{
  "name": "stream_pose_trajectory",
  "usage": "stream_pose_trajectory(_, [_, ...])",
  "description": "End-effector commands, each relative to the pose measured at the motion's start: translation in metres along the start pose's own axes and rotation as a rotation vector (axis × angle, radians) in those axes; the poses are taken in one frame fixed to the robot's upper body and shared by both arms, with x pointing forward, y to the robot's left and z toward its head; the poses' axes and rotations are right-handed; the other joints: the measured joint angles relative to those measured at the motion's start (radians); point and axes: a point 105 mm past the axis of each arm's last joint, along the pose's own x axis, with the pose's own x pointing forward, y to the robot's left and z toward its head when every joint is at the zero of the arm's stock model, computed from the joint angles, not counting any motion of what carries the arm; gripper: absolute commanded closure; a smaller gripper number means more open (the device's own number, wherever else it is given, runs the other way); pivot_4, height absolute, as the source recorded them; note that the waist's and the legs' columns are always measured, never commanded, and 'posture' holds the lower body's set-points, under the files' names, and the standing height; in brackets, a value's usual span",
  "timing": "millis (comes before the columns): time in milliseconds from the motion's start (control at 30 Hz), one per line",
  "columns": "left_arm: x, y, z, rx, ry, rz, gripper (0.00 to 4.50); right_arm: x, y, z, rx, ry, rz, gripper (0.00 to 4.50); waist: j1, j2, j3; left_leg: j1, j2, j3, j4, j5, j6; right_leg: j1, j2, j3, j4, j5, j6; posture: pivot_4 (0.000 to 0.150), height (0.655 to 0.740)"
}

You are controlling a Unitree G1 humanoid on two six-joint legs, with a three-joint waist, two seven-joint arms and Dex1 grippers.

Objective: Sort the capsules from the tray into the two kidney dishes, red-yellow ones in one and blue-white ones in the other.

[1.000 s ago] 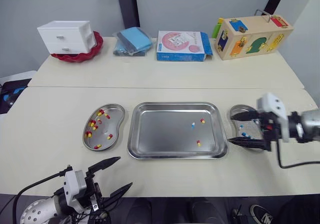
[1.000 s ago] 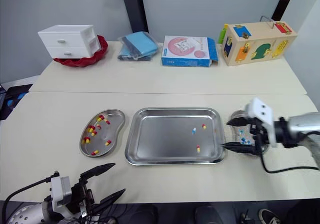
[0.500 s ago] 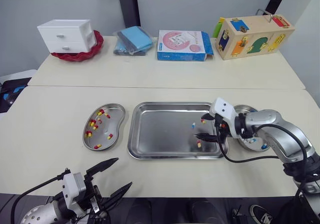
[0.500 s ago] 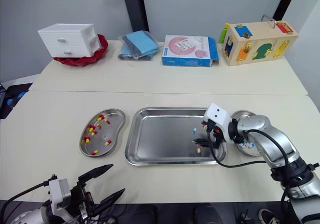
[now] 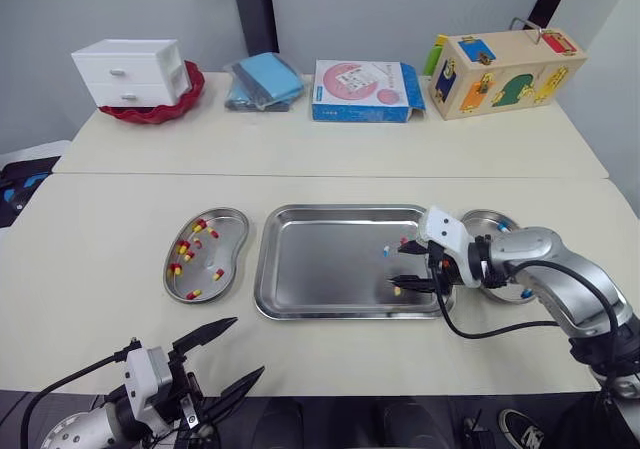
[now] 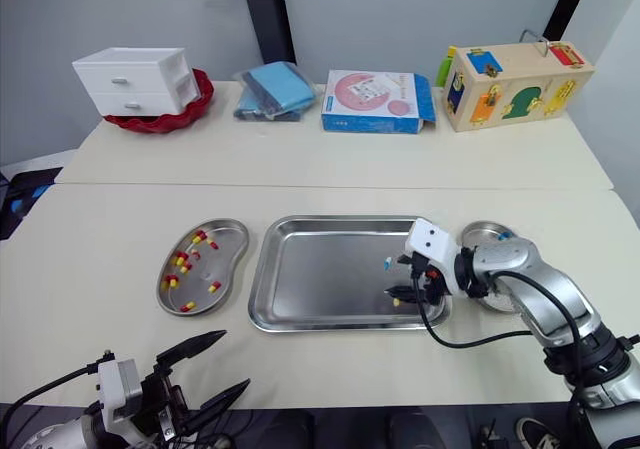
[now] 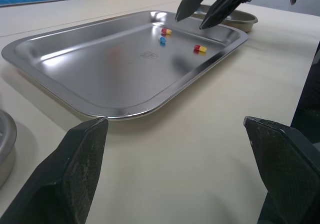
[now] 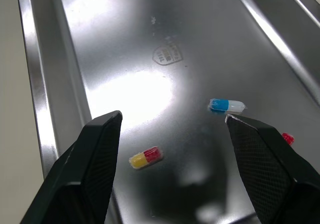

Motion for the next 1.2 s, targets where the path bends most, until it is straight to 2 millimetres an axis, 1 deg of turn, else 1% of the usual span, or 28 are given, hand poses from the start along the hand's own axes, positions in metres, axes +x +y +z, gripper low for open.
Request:
stream_pose_trajectory(33, [0.001, -0.002, 0.007, 0.026, -0.009, -0.017, 0.00, -0.009, 0.000, 0.007, -0.054, -0.025, -0.011, 0.99, 0.000, 0.000, 0.000, 0.000, 0.000, 0.000, 0.000, 0.000, 0.000, 0.000, 0.000, 0.000, 0.000, 0.000, 0.000, 0.150, 0.7400])
stream_pose_trajectory(167, [0.002, -0.001, 0.006, 0.024, -0.008, -0.018, 0.00, -0.007, -0.004, 0.004, -0.072, -0.019, -0.026, 0.99, -0.001, 0.000, 0.000, 0.000, 0.000, 0.000, 0.000, 0.000, 0.000, 0.000, 0.000, 0.000, 0.000, 0.000, 0.000, 0.150, 0.7400])
stream_pose_trajectory(300, [0.002, -0.001, 0.006, 0.025, -0.008, -0.016, 0.00, -0.004, -0.017, 0.009, -0.073, -0.034, -0.092, 0.99, -0.002, 0.000, 0.000, 0.000, 0.000, 0.000, 0.000, 0.000, 0.000, 0.000, 0.000, 0.000, 0.000, 0.000, 0.000, 0.150, 0.7400])
stream_pose_trajectory(567, [0.003, -0.003, 0.006, 0.022, -0.009, -0.019, 0.00, 0.014, -0.033, 0.012, -0.038, -0.042, -0.147, 0.99, -0.002, 0.000, 0.000, -0.001, 0.000, 0.000, 0.000, 0.000, 0.000, -0.001, 0.000, 0.000, 0.000, 0.000, 0.000, 0.150, 0.7400])
stream_pose_trajectory(667, [0.003, -0.003, 0.007, 0.023, -0.009, -0.019, 0.00, 0.021, -0.034, 0.012, -0.041, -0.031, -0.146, 0.99, -0.002, 0.000, 0.000, -0.003, 0.000, 0.000, 0.000, 0.000, 0.000, -0.004, 0.000, 0.000, 0.001, 0.000, 0.000, 0.150, 0.7400])
stream_pose_trajectory(900, [0.003, -0.003, 0.007, 0.022, -0.004, -0.018, 0.00, 0.032, -0.036, 0.000, -0.027, 0.016, -0.149, 0.99, -0.003, 0.000, 0.000, -0.005, 0.000, 0.000, 0.000, 0.000, 0.000, -0.005, 0.000, 0.000, 0.001, 0.000, 0.000, 0.150, 0.7400])
stream_pose_trajectory(1033, [0.003, -0.003, 0.008, 0.021, -0.003, -0.018, 0.00, 0.035, -0.034, -0.005, -0.032, 0.036, -0.145, 0.99, -0.003, 0.000, 0.000, -0.005, 0.000, 0.000, 0.000, 0.000, 0.000, -0.006, 0.000, 0.000, 0.001, 0.000, 0.000, 0.150, 0.7400])
stream_pose_trajectory(1133, [0.003, -0.003, 0.008, 0.019, -0.002, -0.017, 0.00, 0.036, -0.034, -0.006, -0.037, 0.040, -0.145, 1.58, -0.003, 0.000, 0.000, -0.005, 0.000, 0.000, 0.000, 0.000, 0.000, -0.005, 0.000, 0.000, 0.001, 0.000, 0.000, 0.150, 0.7400])
stream_pose_trajectory(1200, [0.003, -0.003, 0.008, 0.018, -0.001, -0.017, 0.00, 0.036, -0.033, -0.006, -0.038, 0.038, -0.143, 2.16, -0.003, 0.000, 0.000, -0.005, 0.000, 0.000, 0.000, 0.000, 0.000, -0.005, 0.000, 0.000, 0.001, 0.000, 0.000, 0.150, 0.7400])
